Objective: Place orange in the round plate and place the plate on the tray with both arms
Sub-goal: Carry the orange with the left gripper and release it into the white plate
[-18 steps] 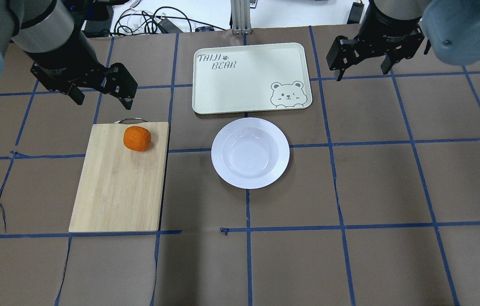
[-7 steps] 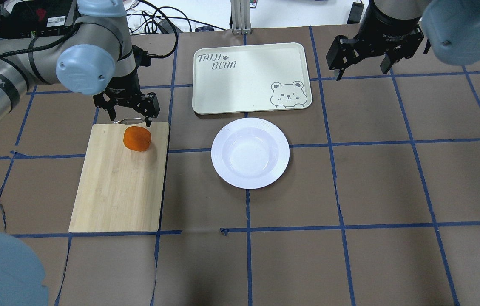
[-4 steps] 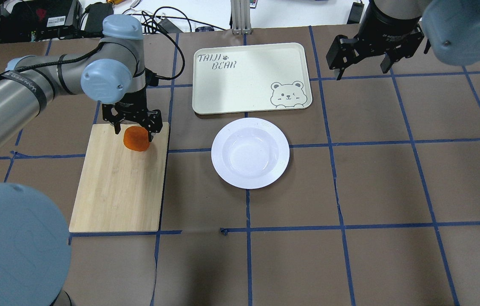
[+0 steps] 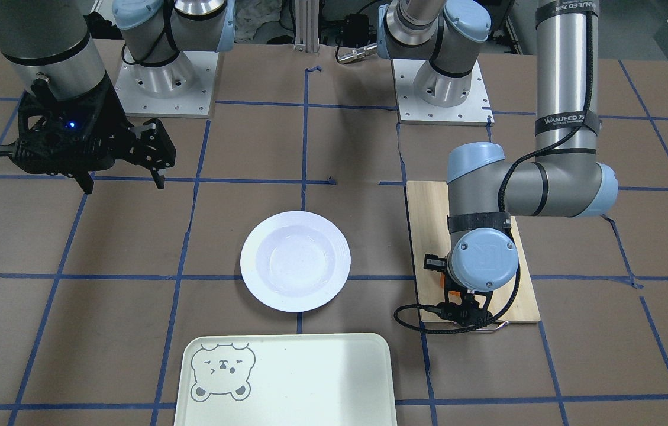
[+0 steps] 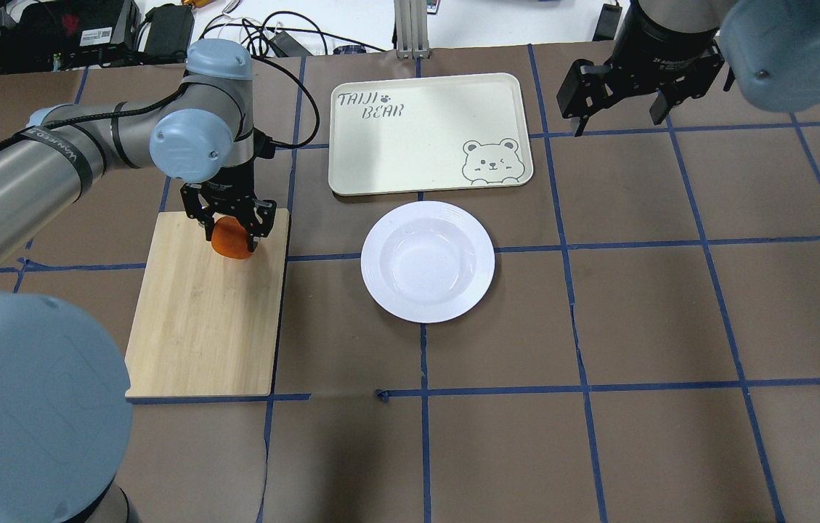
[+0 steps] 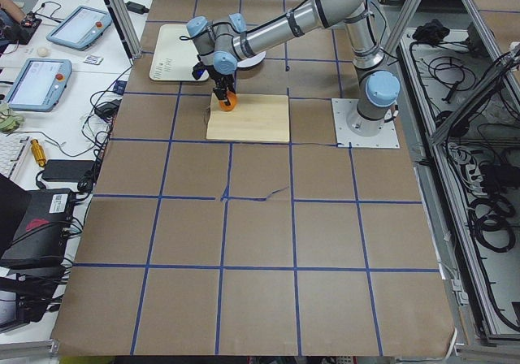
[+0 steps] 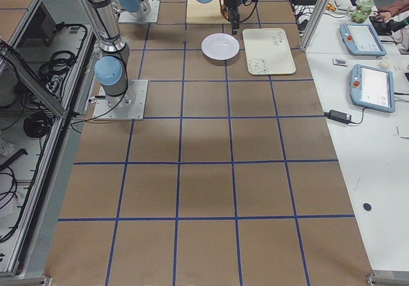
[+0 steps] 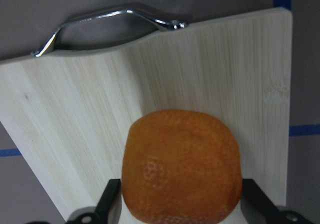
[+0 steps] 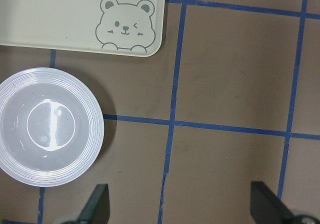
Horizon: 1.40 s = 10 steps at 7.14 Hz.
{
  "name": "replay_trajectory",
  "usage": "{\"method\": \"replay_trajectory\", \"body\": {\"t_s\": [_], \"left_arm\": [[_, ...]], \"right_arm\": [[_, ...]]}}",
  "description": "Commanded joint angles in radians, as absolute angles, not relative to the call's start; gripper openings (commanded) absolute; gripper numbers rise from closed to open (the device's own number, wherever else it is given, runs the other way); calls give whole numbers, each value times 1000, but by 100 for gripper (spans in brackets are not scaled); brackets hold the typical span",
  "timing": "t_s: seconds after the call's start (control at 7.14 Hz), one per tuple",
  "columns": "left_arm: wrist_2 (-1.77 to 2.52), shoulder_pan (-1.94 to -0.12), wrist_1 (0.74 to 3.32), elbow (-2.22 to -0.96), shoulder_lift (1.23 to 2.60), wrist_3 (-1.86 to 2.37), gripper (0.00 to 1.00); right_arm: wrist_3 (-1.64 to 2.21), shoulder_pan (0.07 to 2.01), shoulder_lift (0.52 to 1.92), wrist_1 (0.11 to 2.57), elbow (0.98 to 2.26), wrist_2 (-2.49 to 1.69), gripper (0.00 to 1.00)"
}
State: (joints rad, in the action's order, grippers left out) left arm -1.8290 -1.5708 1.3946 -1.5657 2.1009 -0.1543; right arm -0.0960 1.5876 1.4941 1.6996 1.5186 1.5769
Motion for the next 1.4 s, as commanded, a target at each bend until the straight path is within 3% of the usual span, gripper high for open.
{"method": "replay_trajectory", "body": {"t_s": [0.0, 0.42, 1.12, 1.26], "left_arm": [[-1812, -1572, 1400, -1552, 2085, -155, 0], [-1598, -1661, 1456, -1523, 2037, -64, 0], [-1388, -1945, 1295, -1526, 2088, 643, 0], [-1391, -1962, 1295, -1537, 2104, 643, 6]], "right_arm": [[-97, 1588, 1494, 1700, 1519, 1577, 100], [-97, 1586, 1494, 1700, 1519, 1577, 100], [-97, 1586, 1494, 1700, 1519, 1578, 100], [-97, 1586, 1494, 1700, 1519, 1578, 100]]}}
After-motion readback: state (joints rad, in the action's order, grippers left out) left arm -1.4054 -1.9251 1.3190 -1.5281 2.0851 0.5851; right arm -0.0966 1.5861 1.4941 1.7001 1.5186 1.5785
